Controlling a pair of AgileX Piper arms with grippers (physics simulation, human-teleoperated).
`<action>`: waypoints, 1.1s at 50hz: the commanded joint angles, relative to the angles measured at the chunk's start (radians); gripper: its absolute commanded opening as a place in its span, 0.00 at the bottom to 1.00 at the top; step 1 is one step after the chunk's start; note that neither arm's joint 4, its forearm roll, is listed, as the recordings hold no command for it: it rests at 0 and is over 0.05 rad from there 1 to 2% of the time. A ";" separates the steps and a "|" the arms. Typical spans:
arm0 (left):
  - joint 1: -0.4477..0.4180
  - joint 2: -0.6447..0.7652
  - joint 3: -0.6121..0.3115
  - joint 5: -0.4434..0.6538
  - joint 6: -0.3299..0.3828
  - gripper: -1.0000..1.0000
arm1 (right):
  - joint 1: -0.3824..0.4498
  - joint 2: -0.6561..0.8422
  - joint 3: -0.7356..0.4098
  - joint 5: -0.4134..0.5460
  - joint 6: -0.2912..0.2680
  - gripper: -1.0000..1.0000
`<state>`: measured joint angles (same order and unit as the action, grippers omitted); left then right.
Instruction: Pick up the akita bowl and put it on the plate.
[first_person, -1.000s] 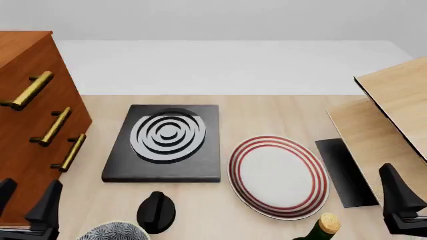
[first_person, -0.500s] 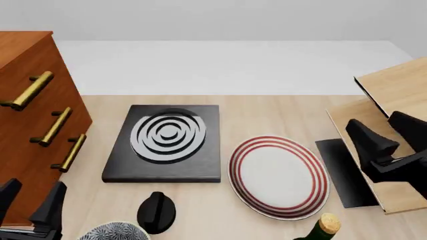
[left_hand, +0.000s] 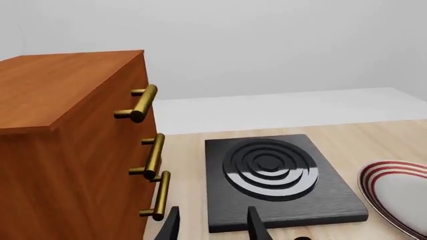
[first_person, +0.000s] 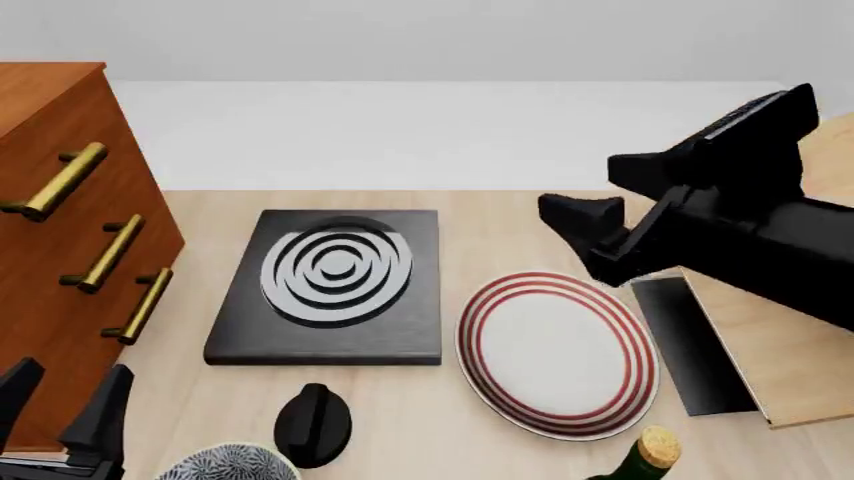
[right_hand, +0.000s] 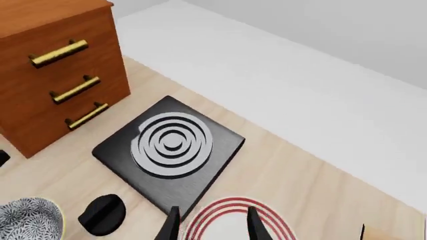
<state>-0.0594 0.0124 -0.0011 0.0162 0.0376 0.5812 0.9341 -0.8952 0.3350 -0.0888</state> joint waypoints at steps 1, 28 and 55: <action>0.002 -0.002 0.000 0.002 -0.005 1.00 | 0.187 0.171 -0.166 0.108 0.060 1.00; 0.008 -0.012 0.001 0.017 0.000 1.00 | 0.454 0.490 -0.251 0.204 0.127 1.00; 0.004 -0.012 0.001 0.030 -0.038 1.00 | 0.523 0.676 -0.300 0.210 0.120 1.00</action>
<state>-0.0547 0.0003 -0.0004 0.0442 0.0214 1.0801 1.5418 -1.1829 0.5436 0.0387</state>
